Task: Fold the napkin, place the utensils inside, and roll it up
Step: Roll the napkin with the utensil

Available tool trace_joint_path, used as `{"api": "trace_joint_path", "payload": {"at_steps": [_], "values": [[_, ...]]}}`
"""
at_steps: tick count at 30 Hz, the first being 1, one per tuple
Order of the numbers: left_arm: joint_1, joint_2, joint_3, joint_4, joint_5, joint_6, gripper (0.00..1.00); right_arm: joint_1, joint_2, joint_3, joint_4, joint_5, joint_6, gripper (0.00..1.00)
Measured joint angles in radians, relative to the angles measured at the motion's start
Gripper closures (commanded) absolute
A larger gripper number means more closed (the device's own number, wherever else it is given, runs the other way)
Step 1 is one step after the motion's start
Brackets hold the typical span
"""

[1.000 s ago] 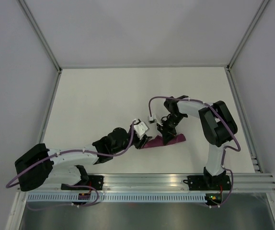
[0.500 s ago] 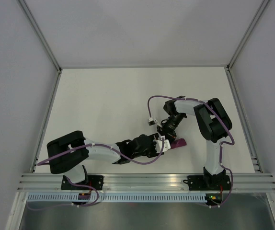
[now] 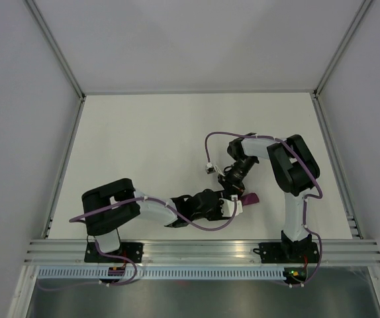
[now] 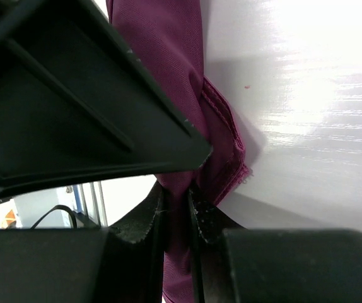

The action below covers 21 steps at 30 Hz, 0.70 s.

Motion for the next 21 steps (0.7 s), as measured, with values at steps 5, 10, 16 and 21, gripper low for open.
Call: {"api": "trace_joint_path", "payload": {"at_steps": [5,10,16,21], "values": [[0.0,0.027,0.013,0.008,0.008,0.005,0.46,-0.005,0.008,0.0,-0.016,-0.001,-0.001,0.97],[0.0,0.039,0.027,-0.009,0.027,0.005,0.69,-0.007,0.01,0.001,-0.023,0.003,-0.003,0.86],[0.014,0.057,0.072,-0.056,0.066,-0.006,0.87,-0.014,0.016,0.025,-0.06,0.027,-0.003,0.6],[0.048,0.061,0.08,-0.056,0.103,-0.066,0.94,-0.015,0.017,0.06,-0.087,0.045,0.0,0.48]]}}
